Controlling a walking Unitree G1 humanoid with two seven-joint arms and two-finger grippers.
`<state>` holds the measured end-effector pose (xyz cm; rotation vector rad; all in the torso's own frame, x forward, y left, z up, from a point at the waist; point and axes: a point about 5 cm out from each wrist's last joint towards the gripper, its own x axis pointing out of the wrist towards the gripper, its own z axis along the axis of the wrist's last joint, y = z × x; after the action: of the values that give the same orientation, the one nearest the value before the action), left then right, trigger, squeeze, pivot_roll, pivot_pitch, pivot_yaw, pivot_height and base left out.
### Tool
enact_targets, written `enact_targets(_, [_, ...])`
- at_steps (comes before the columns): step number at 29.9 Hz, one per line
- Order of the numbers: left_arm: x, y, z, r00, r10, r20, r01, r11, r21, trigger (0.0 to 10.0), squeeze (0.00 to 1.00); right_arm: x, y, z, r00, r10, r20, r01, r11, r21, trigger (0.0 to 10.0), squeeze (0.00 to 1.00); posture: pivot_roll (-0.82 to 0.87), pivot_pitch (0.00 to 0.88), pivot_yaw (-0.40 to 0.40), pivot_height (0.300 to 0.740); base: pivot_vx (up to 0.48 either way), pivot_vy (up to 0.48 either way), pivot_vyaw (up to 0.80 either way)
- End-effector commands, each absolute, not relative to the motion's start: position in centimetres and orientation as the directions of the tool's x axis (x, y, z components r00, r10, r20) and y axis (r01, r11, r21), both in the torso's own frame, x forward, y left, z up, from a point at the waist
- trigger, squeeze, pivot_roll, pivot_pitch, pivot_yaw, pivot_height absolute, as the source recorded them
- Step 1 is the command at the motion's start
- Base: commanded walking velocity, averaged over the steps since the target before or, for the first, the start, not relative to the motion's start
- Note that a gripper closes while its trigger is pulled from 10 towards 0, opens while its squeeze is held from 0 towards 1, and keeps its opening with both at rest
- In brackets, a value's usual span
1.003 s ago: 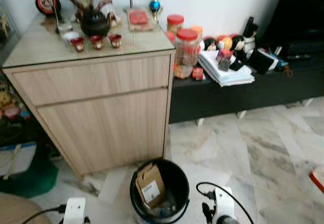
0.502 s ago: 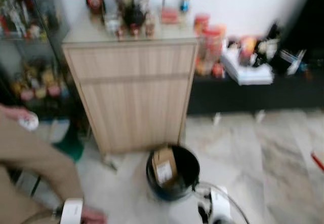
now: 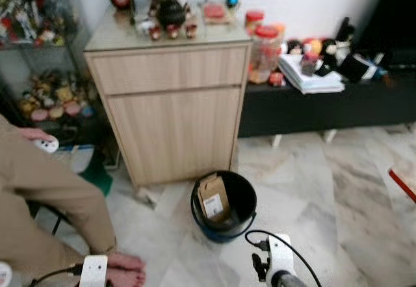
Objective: Picking trash to rubbish bin
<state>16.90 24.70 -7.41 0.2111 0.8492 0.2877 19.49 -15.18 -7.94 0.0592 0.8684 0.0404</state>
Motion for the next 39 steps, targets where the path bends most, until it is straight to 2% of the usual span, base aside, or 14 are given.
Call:
enact_targets(1, [16.8, 24.6, -7.5, 0.623, 0.337, -0.706, -0.172, 0.940, 0.296, 10.0, 0.00, 20.0, -14.9, -7.6, 0.664, 0.075, -0.744, -0.028, 0.997, 0.076, 10.0, 0.00, -0.02, 0.000, -0.022, 0.740, 0.000, 0.000, 0.00])
enact_targets(11, [16.8, 24.5, -7.5, 0.623, 0.338, -0.706, -0.176, 0.939, 0.295, 10.0, 0.00, 20.2, -14.8, -7.5, 0.671, 0.080, -0.737, -0.017, 0.996, 0.092, 10.0, 0.00, -0.02, 0.000, -0.025, 0.740, 0.000, 0.000, 0.00])
enact_targets(27, [16.9, 24.6, -7.4, 0.625, 0.336, -0.704, -0.171, 0.939, 0.297, 10.0, 0.00, 19.2, -15.0, -8.1, 0.634, 0.065, -0.771, -0.005, 0.997, 0.080, 10.0, 0.00, -0.02, 0.000, -0.014, 0.740, 0.000, 0.000, -0.80])
enact_targets(34, [16.9, 24.8, -7.5, 0.612, 0.345, -0.712, -0.129, 0.931, 0.341, 10.0, 0.00, 18.9, -15.0, -8.3, 0.623, 0.065, -0.780, -0.009, 0.997, 0.076, 10.0, 0.00, -0.02, 0.000, -0.008, 0.740, 0.000, 0.000, -0.80])
enact_targets(39, [16.8, 24.8, -7.5, 0.606, 0.346, -0.716, -0.129, 0.931, 0.341, 10.0, 0.00, 18.9, -15.1, -8.3, 0.622, 0.064, -0.780, -0.009, 0.997, 0.074, 10.0, 0.00, -0.02, 0.000, -0.005, 0.740, 0.000, -0.327, -0.80])
